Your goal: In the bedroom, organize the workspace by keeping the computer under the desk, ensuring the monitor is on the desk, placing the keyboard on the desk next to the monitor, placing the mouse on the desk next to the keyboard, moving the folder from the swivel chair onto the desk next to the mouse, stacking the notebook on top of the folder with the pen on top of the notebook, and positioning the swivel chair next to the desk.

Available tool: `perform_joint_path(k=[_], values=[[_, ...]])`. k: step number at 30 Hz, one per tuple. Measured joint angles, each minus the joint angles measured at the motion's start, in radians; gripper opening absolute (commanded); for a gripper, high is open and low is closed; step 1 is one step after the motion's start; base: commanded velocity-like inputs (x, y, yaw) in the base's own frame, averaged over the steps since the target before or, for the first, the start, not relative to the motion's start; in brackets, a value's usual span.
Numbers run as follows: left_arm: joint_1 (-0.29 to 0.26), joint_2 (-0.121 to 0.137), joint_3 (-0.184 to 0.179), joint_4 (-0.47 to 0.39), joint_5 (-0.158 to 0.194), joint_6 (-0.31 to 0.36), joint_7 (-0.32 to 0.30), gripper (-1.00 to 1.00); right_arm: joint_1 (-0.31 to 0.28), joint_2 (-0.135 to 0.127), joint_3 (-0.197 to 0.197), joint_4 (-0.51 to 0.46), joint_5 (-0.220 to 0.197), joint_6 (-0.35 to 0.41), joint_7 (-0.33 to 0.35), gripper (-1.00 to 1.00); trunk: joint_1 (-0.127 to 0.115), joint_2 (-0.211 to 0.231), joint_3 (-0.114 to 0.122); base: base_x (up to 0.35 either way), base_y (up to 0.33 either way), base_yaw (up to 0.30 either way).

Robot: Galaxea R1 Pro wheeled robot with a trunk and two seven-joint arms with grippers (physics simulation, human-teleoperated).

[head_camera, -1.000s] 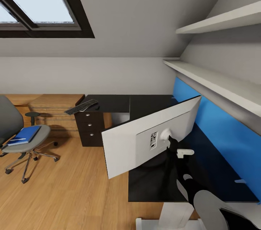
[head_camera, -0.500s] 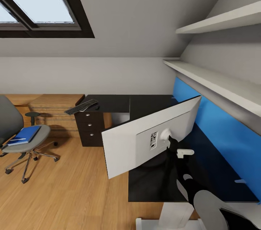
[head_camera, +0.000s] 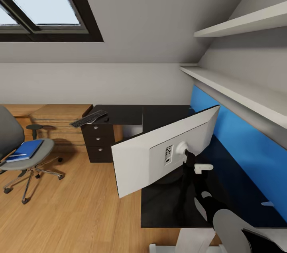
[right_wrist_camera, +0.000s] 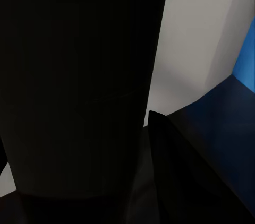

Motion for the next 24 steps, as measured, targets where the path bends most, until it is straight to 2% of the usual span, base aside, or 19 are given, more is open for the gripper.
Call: perform_joint_path(k=[7,11,20,24], values=[[0.0,0.001,0.0,0.0,0.0,0.001,0.001,1.0,0.0,0.001,0.0,0.0,0.0,0.0,0.001,-1.0,0.0,0.0,0.0,0.035,-0.029,0.0],[0.0,0.001,0.0,0.0,0.0,0.001,0.001,1.0,0.0,0.0,0.009,0.001,-0.019,-0.003,-0.004,-1.0,0.001,0.001,0.0,0.011,-0.199,0.0],[0.0,0.002,0.0,0.0,0.0,0.002,0.001,1.0,0.0,0.0,0.005,0.001,-0.013,-0.002,-0.004,-1.0,0.001,0.001,0.0,0.014,-0.179,0.0],[0.0,0.002,0.0,0.0,0.0,0.002,0.001,1.0,0.001,-0.001,0.011,0.001,-0.023,-0.003,-0.006,-1.0,0.001,0.001,0.0,0.0,-0.126,0.0]])
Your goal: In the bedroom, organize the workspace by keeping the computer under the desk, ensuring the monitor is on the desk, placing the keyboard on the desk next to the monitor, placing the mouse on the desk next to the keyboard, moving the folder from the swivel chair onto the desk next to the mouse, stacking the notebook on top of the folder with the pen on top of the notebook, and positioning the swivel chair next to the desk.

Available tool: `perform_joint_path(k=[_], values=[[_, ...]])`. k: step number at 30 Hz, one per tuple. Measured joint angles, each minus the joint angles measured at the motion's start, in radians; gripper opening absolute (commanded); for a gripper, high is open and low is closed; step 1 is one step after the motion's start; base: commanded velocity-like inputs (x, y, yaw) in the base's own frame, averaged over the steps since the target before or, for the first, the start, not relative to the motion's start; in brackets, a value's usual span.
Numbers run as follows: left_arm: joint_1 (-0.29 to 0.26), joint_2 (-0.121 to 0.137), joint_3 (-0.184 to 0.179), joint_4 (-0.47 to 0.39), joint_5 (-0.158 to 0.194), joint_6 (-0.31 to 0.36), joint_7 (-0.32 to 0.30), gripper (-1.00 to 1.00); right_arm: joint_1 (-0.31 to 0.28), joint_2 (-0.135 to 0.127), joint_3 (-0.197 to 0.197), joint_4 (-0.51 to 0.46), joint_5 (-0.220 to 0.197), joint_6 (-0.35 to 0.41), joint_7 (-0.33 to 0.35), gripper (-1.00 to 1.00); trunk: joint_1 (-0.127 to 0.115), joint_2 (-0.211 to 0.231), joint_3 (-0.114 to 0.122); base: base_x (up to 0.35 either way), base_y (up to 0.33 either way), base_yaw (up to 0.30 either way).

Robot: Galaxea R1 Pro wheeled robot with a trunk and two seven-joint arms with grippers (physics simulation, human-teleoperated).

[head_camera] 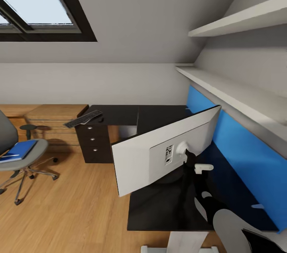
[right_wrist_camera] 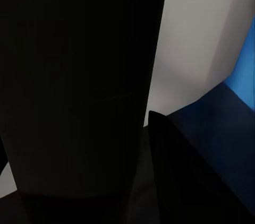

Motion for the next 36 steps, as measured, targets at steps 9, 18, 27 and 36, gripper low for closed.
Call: perform_joint_path(k=[9,18,27,36], values=[[0.0,0.0,0.0,0.0,0.0,0.0,0.0,1.0,0.0,0.0,-0.002,0.0,0.003,0.001,0.001,-1.0,0.0,0.0,0.0,0.009,-0.011,0.0],[0.0,0.0,0.0,0.0,0.0,0.0,0.0,1.0,-0.001,0.0,-0.011,-0.001,0.023,0.003,0.007,-1.0,0.0,-0.001,0.0,0.163,0.0,0.0],[0.0,0.001,0.001,0.001,0.0,-0.001,0.0,1.0,-0.001,0.0,-0.008,-0.002,0.02,0.003,0.034,-1.0,0.0,-0.001,0.0,0.11,-0.036,0.0],[0.0,0.003,0.001,0.002,0.001,0.0,0.002,1.0,-0.001,0.0,-0.006,-0.002,0.018,0.002,0.05,-1.0,0.0,-0.001,0.0,0.157,-0.038,0.0]])
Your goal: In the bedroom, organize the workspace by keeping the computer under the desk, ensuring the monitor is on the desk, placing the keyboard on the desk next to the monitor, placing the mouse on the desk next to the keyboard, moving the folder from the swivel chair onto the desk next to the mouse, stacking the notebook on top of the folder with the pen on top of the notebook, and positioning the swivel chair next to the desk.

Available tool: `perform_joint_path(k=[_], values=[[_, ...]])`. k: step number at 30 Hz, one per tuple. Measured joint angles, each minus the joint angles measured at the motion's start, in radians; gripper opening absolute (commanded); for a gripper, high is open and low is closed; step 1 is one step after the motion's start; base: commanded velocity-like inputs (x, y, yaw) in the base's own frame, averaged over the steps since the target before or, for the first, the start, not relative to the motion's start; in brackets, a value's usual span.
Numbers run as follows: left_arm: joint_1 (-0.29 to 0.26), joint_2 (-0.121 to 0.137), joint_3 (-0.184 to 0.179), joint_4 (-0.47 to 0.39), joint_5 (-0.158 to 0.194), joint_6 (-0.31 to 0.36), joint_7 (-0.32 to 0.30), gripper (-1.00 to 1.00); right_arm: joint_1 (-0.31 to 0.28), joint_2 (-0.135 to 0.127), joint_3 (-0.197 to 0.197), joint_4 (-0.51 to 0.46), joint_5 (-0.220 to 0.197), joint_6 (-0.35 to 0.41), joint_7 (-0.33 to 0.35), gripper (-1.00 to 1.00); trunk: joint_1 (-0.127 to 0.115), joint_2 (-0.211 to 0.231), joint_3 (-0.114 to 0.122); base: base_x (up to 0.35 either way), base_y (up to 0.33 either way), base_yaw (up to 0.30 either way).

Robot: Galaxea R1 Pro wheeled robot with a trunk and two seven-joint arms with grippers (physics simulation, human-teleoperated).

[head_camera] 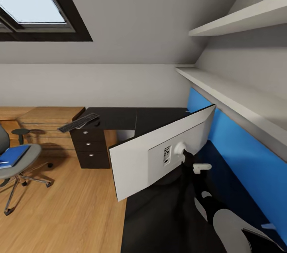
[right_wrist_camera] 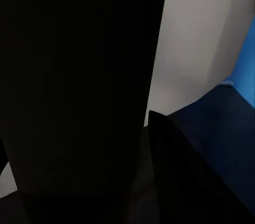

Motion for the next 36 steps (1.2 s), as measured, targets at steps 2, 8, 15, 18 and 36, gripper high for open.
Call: perform_joint_path(k=[2,8,15,18,36], values=[[0.0,0.0,0.0,0.0,0.0,0.0,0.0,1.0,0.0,0.0,0.0,0.0,0.0,0.0,0.0,-1.0,0.0,0.0,0.0,0.07,-0.015,0.0],[0.0,0.0,0.0,0.0,0.0,0.0,0.0,1.0,0.0,0.0,0.003,0.0,-0.001,-0.001,0.018,-1.0,0.0,0.0,0.0,0.15,-0.08,0.0],[0.0,0.0,0.0,0.001,0.0,0.0,0.0,1.0,0.0,0.0,0.004,0.0,-0.002,-0.001,0.021,-1.0,0.0,0.0,0.0,0.026,-0.015,0.0],[0.0,0.0,0.0,0.001,0.001,0.0,0.0,1.0,0.0,0.0,0.004,0.0,-0.002,-0.001,0.019,-1.0,0.0,0.0,0.0,0.002,-0.001,0.0],[0.0,0.0,0.0,0.0,0.002,0.0,0.0,1.0,0.001,-0.001,0.013,0.003,-0.036,-0.004,-0.051,-1.0,0.001,0.001,0.0,0.0,-0.033,0.0]])
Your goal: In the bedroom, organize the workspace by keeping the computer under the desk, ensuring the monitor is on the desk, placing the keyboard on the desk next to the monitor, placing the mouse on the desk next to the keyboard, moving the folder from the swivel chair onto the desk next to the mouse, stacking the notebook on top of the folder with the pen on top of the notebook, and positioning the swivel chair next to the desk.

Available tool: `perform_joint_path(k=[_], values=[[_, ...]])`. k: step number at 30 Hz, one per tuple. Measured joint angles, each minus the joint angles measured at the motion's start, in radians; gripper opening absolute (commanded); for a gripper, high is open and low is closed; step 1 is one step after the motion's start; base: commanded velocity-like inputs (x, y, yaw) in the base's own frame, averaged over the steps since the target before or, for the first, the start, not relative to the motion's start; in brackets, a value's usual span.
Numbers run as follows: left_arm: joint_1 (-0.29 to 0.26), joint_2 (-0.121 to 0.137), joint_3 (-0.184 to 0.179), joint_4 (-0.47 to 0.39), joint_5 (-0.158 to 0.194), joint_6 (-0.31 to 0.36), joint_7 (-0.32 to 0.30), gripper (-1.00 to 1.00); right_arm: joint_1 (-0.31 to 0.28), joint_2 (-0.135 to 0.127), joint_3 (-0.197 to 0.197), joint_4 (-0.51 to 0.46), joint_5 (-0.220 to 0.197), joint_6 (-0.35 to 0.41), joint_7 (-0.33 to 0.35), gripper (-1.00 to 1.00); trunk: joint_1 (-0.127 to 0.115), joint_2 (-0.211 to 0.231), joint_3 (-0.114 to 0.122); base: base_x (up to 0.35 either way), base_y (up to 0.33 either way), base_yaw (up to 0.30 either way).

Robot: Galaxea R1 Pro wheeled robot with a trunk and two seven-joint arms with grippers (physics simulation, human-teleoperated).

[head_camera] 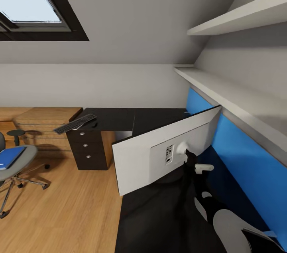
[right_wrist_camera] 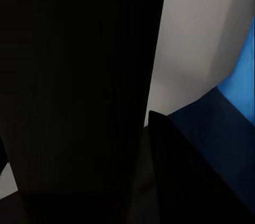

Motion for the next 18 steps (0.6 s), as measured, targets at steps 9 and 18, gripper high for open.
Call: perform_joint_path(k=[9,18], values=[[0.0,0.0,0.0,0.0,0.0,0.0,0.0,1.0,0.0,0.0,-0.003,0.0,0.008,0.001,0.0,-1.0,0.0,0.0,0.0,0.0,-0.001,0.0],[0.0,0.0,0.001,-0.001,0.0,0.0,0.0,1.0,0.0,0.0,-0.003,0.0,0.008,0.001,0.0,-1.0,0.0,0.0,0.0,0.0,0.0,0.0]])
